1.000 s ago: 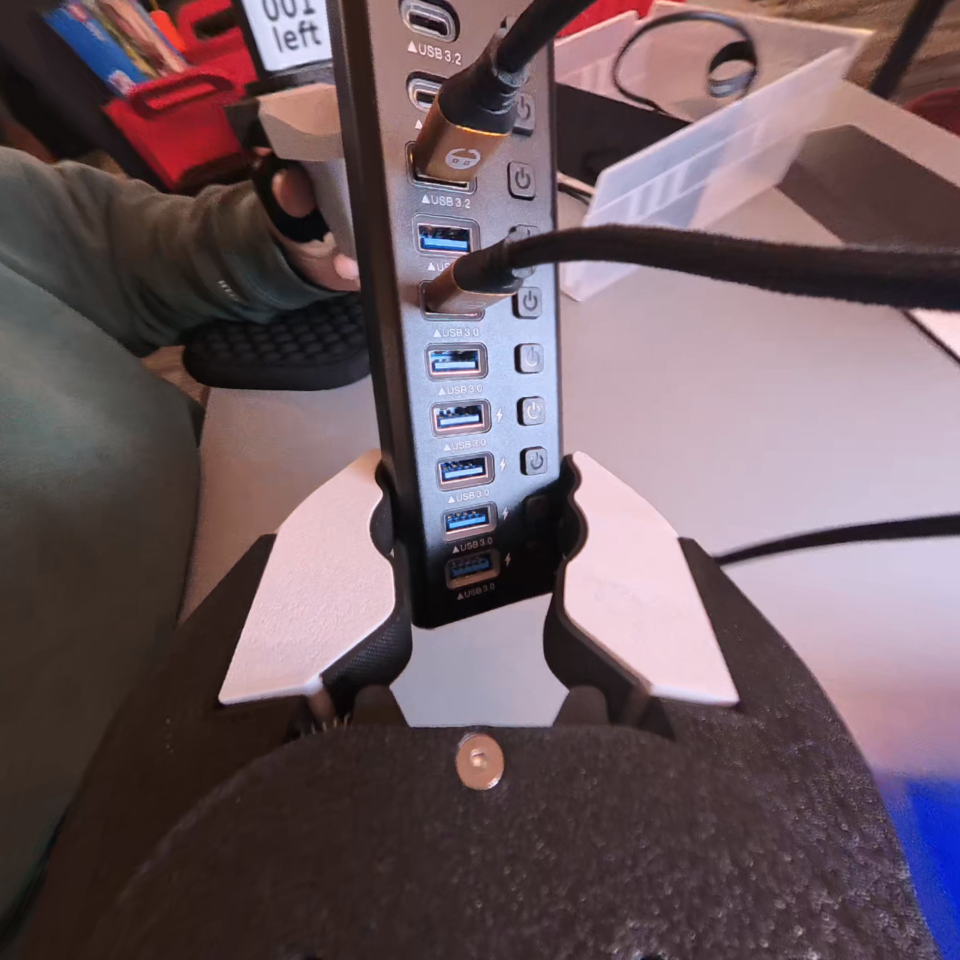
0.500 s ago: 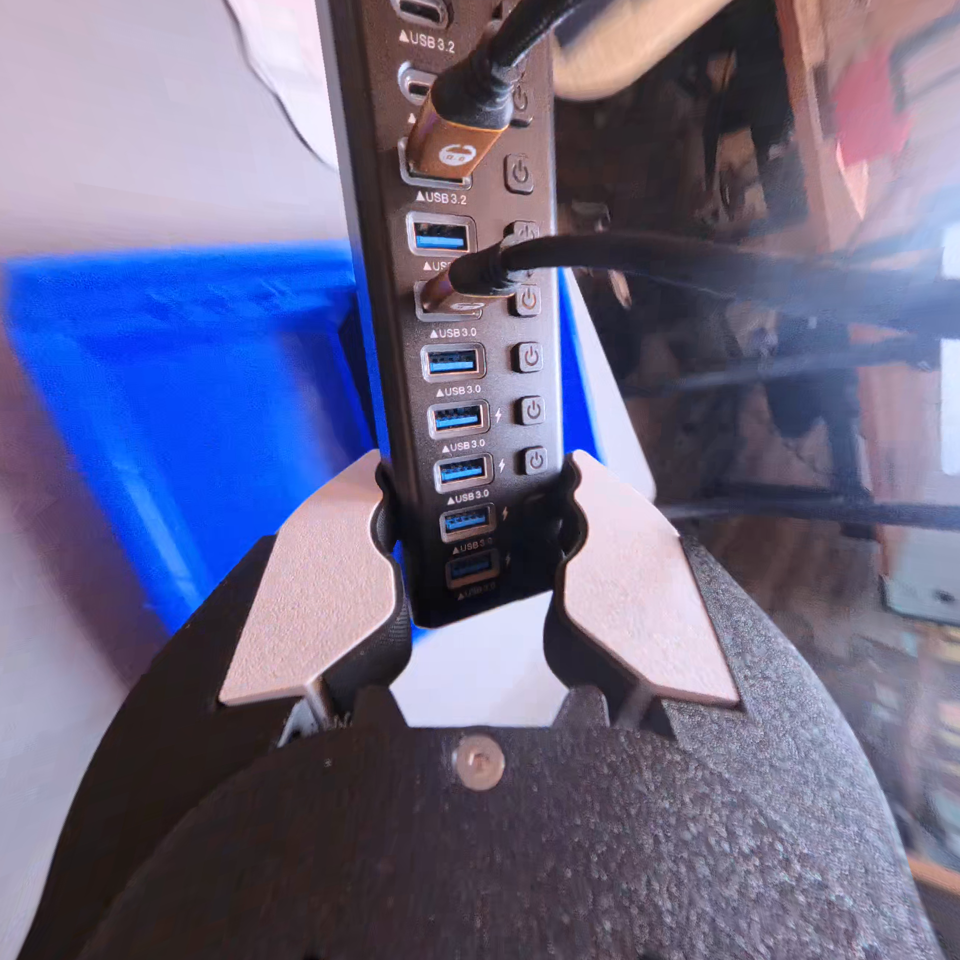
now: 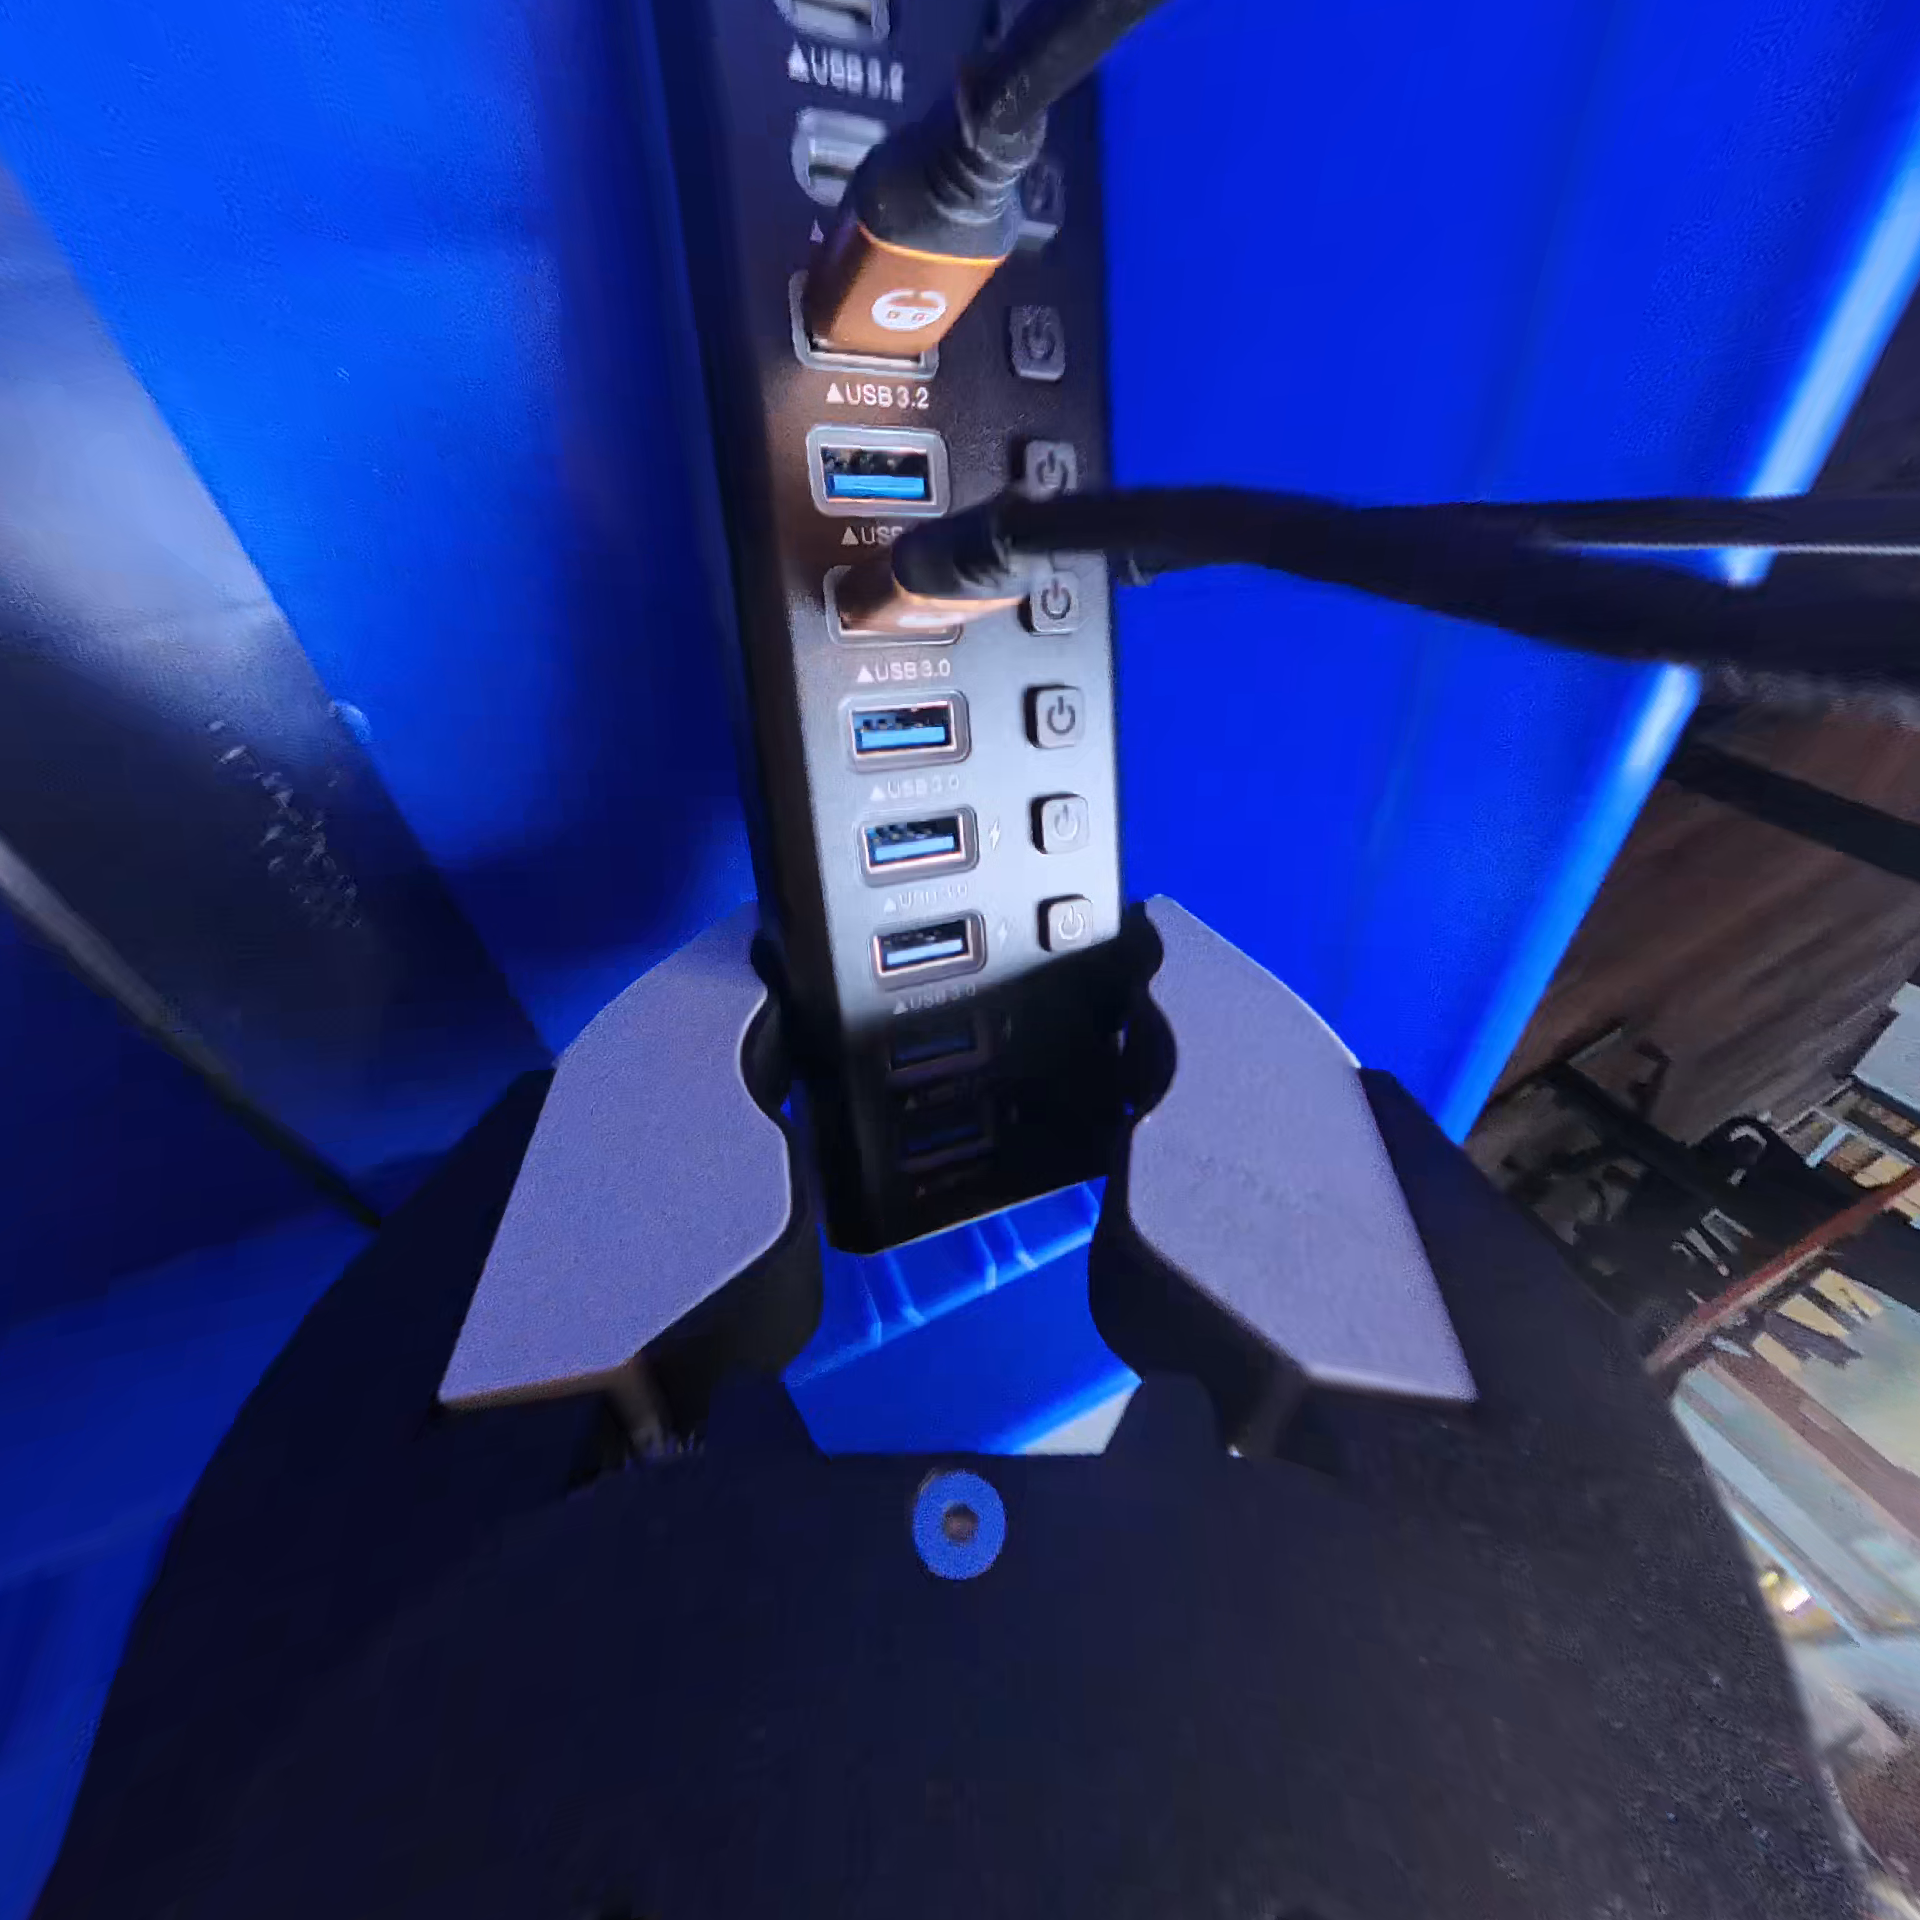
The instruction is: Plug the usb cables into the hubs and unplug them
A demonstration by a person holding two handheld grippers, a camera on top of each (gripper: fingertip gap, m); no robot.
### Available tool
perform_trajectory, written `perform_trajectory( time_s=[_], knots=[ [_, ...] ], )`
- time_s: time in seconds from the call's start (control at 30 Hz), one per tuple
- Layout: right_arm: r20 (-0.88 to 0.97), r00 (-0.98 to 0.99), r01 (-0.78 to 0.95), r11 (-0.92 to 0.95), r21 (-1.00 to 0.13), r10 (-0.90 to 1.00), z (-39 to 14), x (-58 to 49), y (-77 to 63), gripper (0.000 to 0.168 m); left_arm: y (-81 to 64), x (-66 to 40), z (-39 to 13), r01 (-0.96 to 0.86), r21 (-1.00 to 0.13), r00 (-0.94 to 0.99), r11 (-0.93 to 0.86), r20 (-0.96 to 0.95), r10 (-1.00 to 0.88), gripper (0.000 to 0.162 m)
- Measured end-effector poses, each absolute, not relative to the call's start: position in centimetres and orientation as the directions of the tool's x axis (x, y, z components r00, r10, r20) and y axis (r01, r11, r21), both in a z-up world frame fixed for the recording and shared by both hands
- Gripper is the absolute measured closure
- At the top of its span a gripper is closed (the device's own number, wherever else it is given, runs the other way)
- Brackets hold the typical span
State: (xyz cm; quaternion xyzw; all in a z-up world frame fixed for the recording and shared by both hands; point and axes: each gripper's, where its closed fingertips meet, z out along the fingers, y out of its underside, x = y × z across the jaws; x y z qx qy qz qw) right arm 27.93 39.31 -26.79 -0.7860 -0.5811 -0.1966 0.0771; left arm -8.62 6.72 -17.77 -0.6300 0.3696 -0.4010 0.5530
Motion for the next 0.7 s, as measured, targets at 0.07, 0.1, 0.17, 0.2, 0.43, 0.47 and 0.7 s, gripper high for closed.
perform_trajectory(
  time_s=[0.07, 0.1, 0.17, 0.2, 0.43, 0.47, 0.7],
  knots=[
    [0.372, 0.257, 0.934, -0.328, 0.143, 0.892, -27.6, 28.3, 39.0, 0.104, 6.8, -8.6, -18.1, -0.032, -0.993, 0.41, -0.117, 0.094, -0.907, 0.119],
    [0.377, 0.254, 0.93, -0.332, 0.159, 0.891, -27.6, 28.5, 38.9, 0.102, 6.9, -8.6, -18.2, -0.037, -0.992, 0.412, -0.119, 0.093, -0.907, 0.119],
    [0.373, 0.26, 0.923, -0.343, 0.176, 0.891, -26.6, 28.6, 38.3, 0.104, 7.0, -8.6, -18.5, -0.044, -0.991, 0.413, -0.124, 0.095, -0.906, 0.119],
    [0.36, 0.269, 0.919, -0.35, 0.181, 0.893, -25.7, 28.5, 37.7, 0.106, 7.0, -8.5, -18.6, -0.046, -0.991, 0.412, -0.128, 0.097, -0.906, 0.119],
    [0.201, 0.298, 0.934, -0.328, 0.138, 0.933, -20.5, 26.4, 30.9, 0.119, 7.0, -8.7, -18.3, -0.079, -0.993, 0.438, -0.088, 0.044, -0.898, 0.119],
    [0.236, 0.298, 0.943, -0.323, 0.079, 0.925, -19.8, 25.9, 31.0, 0.119, 7.1, -8.9, -17.9, -0.073, -0.994, 0.447, -0.082, 0.041, -0.894, 0.119],
    [0.144, 0.399, 0.71, -0.205, -0.673, 0.906, -14.5, 17.2, 25.3, 0.112, 8.2, -13.2, -13.3, 0.014, -1.0, 0.562, -0.016, 0.021, -0.827, 0.118]
  ],
)
